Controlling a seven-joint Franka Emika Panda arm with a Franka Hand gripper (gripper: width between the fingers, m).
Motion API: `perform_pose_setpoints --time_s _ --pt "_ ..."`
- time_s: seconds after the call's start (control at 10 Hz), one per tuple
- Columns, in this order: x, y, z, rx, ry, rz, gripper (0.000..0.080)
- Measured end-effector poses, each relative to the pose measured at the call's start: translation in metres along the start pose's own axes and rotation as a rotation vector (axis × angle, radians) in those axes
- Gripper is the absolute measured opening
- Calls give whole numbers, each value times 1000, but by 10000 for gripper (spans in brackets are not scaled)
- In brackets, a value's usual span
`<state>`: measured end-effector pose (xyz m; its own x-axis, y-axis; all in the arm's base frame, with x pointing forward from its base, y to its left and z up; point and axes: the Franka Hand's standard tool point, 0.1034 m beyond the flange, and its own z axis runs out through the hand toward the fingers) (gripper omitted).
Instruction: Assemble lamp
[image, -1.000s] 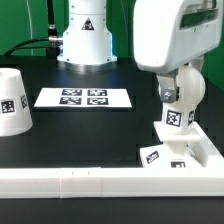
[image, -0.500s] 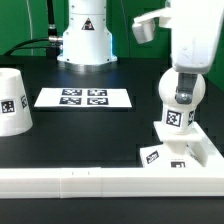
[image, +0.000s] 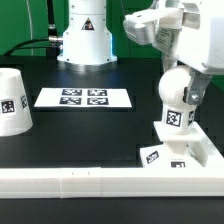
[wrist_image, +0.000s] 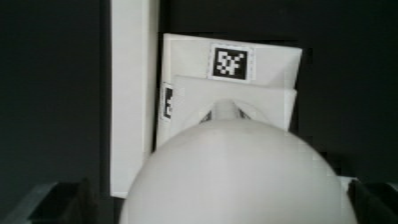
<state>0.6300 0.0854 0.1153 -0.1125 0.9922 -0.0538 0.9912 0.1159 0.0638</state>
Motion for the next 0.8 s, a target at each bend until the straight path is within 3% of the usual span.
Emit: perform_pose_setpoints --time_s 0.3,0.4,0.8 --pt "-4 -1 1 1 -13 -154 698" --pt "-4 -1 1 1 -13 -145 593" --pt "-5 -1 1 1 -12 -135 574"
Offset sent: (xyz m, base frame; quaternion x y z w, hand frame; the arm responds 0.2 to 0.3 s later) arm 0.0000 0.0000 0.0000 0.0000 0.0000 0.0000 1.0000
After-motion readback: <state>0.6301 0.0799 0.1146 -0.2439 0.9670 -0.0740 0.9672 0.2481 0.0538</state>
